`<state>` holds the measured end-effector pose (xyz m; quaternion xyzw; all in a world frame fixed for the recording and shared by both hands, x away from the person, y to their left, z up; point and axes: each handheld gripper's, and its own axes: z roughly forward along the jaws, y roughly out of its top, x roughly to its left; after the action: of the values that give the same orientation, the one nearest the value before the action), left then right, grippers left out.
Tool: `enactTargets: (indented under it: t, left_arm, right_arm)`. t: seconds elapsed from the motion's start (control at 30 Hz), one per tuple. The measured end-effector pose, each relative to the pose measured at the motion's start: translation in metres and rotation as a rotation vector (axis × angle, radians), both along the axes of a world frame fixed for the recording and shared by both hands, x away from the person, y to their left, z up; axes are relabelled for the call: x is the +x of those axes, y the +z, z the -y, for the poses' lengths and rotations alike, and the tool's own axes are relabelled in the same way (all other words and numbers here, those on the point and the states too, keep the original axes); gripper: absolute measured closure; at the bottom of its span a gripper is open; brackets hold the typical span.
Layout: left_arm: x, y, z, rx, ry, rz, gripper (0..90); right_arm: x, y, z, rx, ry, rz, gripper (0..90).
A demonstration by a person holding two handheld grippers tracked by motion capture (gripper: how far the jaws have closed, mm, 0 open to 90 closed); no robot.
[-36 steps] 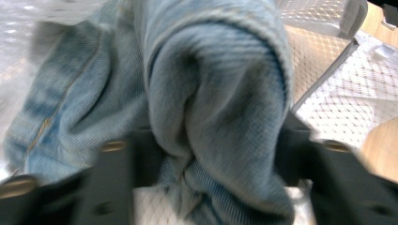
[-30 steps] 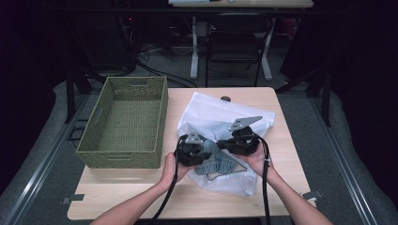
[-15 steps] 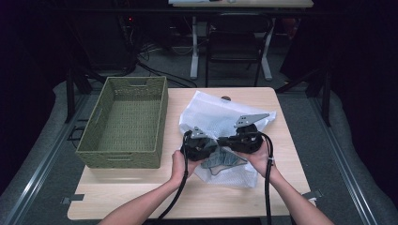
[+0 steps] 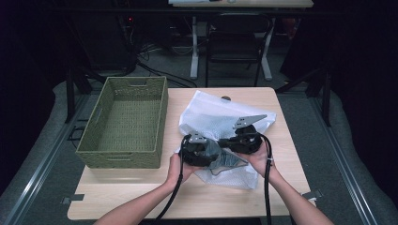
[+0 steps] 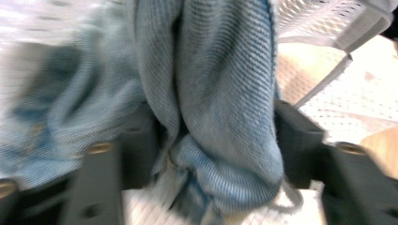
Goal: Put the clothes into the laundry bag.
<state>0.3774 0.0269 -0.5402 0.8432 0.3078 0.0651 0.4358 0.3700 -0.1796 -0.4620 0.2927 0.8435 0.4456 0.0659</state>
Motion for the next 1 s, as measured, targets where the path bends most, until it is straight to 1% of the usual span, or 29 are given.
enactTargets:
  t: [0.03,0.07,0.1,0.17,0.23,0.27,0.3,0.33,0.4,0.47,0.5,0.53,0.6,0.63,0.7,0.73,0.8,0.87,0.9,0.93,0.97,1.0]
  left_arm:
    - [0.001,0.0,0.0,0.0,-0.001,0.006,60.4]
    - [0.001,0.0,0.001,-0.011,0.023,0.025,68.3]
    - [0.003,0.001,0.0,-0.02,0.015,0.017,73.2]
    - [0.003,0.005,0.0,-0.044,0.055,0.042,76.7]
    - [0.004,0.009,0.0,-0.06,0.077,0.06,77.2]
    - [0.004,0.011,0.001,-0.076,0.102,0.077,77.1]
    - [0.004,0.013,0.003,-0.089,0.12,0.09,77.1]
    - [0.003,0.014,0.005,-0.097,0.137,0.101,77.0]
    - [0.006,0.012,0.011,-0.092,0.149,0.099,76.5]
    - [0.011,0.005,0.017,-0.067,0.151,0.091,75.1]
    - [0.014,0.002,0.018,-0.069,0.152,0.077,74.2]
    - [0.016,0.0,0.017,-0.068,0.142,0.067,71.9]
    - [0.018,0.001,0.015,-0.067,0.124,0.056,64.2]
    - [0.018,0.002,0.013,-0.065,0.122,0.053,57.5]
    - [0.017,0.003,0.009,-0.051,0.106,0.047,48.2]
    - [0.016,0.004,0.006,-0.044,0.098,0.04,45.2]
    - [0.012,0.005,0.001,-0.042,0.093,0.029,39.9]
    - [0.009,0.006,-0.002,-0.048,0.079,0.024,40.8]
    - [0.007,0.006,-0.003,-0.05,0.067,0.019,43.9]
    - [0.005,0.006,-0.003,-0.045,0.055,0.011,46.3]
    - [0.003,0.005,-0.001,-0.035,0.066,0.027,47.4]
    - [0.003,0.004,0.001,-0.027,0.045,0.017,48.4]
  right_arm:
    - [0.0,0.0,-0.001,0.001,0.003,0.001,89.4]
    - [-0.001,0.0,-0.001,0.004,0.004,0.0,89.4]
    - [-0.001,0.0,-0.001,0.007,0.009,0.002,89.4]
    - [-0.001,0.002,-0.001,0.018,0.012,0.002,89.4]
    - [-0.002,0.006,-0.001,0.04,0.011,0.007,89.4]
    - [-0.002,0.007,-0.001,0.045,0.014,0.011,89.5]
    - [-0.003,0.01,0.0,0.065,0.013,0.018,89.5]
    - [-0.003,0.013,0.001,0.079,0.017,0.021,89.5]
    - [-0.004,0.015,0.003,0.112,0.02,0.013,89.5]
    - [-0.004,0.015,0.005,0.109,0.015,0.006,89.4]
    - [-0.004,0.013,0.005,0.101,0.012,0.001,89.4]
    - [-0.003,0.01,0.006,0.085,0.008,-0.003,89.4]
    - [-0.002,0.006,0.008,0.065,-0.001,-0.014,89.4]
    - [-0.001,0.004,0.009,0.045,-0.006,-0.014,89.3]
    - [0.0,0.002,0.011,0.037,-0.015,-0.022,89.2]
    - [0.001,0.001,0.012,0.029,-0.015,-0.014,89.2]
    - [0.0,0.001,0.013,0.025,-0.017,-0.021,89.2]
    - [0.001,0.001,0.014,0.027,-0.016,-0.018,89.2]
    - [0.001,0.001,0.014,0.026,-0.016,-0.017,89.2]
    - [0.001,0.001,0.014,0.027,-0.017,-0.017,89.2]
    - [0.0,0.001,0.014,0.027,-0.016,-0.018,89.2]
    - [0.0,0.001,0.014,0.027,-0.018,-0.018,89.2]
